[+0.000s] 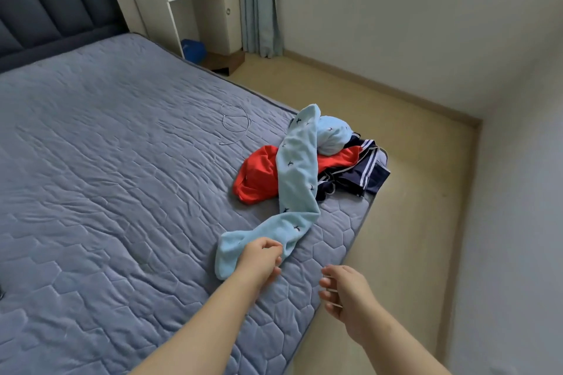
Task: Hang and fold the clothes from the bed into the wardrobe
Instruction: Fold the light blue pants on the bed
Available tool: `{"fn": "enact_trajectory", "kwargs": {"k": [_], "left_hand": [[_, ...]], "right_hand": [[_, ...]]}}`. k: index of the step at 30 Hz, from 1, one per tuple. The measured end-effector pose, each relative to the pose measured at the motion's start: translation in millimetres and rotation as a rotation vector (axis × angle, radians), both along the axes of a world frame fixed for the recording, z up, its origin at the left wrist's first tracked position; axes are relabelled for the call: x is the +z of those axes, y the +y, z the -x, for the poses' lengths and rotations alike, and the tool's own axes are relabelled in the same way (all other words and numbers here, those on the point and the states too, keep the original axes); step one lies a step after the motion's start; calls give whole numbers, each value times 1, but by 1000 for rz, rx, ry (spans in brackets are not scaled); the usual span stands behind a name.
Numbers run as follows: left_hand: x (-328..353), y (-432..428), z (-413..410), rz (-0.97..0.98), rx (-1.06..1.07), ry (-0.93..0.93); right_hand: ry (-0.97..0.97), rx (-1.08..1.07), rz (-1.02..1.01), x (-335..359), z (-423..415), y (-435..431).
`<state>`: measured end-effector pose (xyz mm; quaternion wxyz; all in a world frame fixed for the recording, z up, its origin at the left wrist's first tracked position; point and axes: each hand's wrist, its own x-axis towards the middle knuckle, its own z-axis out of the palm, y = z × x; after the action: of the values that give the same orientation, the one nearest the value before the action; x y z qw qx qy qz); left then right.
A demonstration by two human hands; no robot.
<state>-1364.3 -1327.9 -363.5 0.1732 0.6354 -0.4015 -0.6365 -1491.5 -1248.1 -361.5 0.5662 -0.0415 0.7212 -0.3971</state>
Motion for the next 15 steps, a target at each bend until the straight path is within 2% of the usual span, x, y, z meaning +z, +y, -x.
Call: {"fn": "enact_trajectory", "kwargs": {"k": [8, 15], "left_hand": [[-10, -86, 37, -18, 71, -81], [-49, -174, 101, -37, 223, -168]], "right_hand": [[-61, 96, -85, -22, 47, -96], [-51, 278, -126, -58, 125, -207]]}}
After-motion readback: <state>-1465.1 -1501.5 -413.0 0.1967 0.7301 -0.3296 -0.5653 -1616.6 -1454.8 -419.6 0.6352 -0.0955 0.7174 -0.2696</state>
